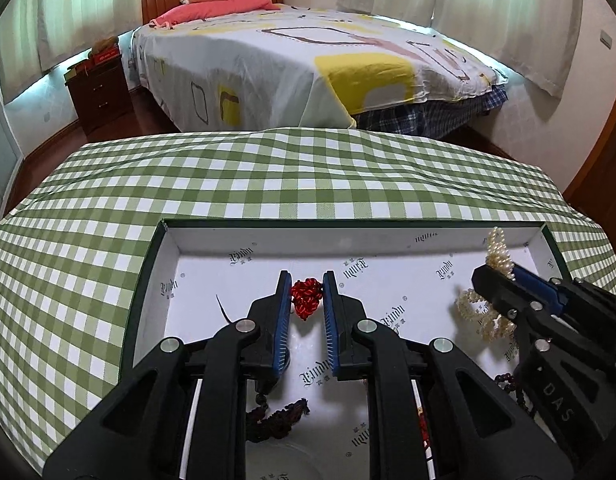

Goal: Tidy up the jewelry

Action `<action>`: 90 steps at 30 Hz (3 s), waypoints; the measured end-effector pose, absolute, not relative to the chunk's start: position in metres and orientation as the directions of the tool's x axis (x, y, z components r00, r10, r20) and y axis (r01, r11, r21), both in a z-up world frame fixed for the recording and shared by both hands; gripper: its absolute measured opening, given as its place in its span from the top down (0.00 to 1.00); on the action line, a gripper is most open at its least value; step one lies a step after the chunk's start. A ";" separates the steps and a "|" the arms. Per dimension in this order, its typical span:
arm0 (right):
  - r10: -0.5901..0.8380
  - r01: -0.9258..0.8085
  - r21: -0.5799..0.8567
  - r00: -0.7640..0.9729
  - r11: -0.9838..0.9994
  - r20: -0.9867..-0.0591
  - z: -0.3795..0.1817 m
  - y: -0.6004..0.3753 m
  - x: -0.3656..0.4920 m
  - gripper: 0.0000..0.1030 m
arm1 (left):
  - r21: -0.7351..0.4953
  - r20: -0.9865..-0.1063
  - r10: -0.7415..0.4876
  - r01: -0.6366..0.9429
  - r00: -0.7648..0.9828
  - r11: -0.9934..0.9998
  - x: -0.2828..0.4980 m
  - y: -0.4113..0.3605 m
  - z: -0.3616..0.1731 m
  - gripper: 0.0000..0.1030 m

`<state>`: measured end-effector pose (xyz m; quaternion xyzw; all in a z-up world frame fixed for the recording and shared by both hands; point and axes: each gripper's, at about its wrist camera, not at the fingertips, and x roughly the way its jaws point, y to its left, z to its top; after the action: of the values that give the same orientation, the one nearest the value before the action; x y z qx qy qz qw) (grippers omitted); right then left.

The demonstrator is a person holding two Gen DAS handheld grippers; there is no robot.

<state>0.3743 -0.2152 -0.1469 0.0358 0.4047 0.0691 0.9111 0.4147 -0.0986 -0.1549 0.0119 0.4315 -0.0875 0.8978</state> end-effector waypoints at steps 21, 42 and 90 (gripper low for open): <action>0.150 -0.096 0.115 0.629 0.989 -0.763 -0.152 -0.213 0.381 0.87 | -0.056 -0.776 -0.149 0.169 0.613 0.984 0.414 -0.102 -0.153 0.63; 0.145 -0.086 0.116 0.638 0.989 -0.757 -0.151 -0.215 0.378 0.56 | -0.070 -0.769 -0.150 0.152 0.621 0.986 0.412 -0.095 -0.150 0.41; 0.009 0.034 0.060 0.800 0.998 -0.600 -0.093 -0.244 0.296 0.19 | -0.022 -0.626 -0.131 0.150 0.769 0.988 0.329 -0.068 -0.082 0.09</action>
<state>0.2956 -0.2436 -0.0932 0.0339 0.3161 -0.0067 0.9481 0.3289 -0.0681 -0.0819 0.0146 0.3314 -0.0746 0.9404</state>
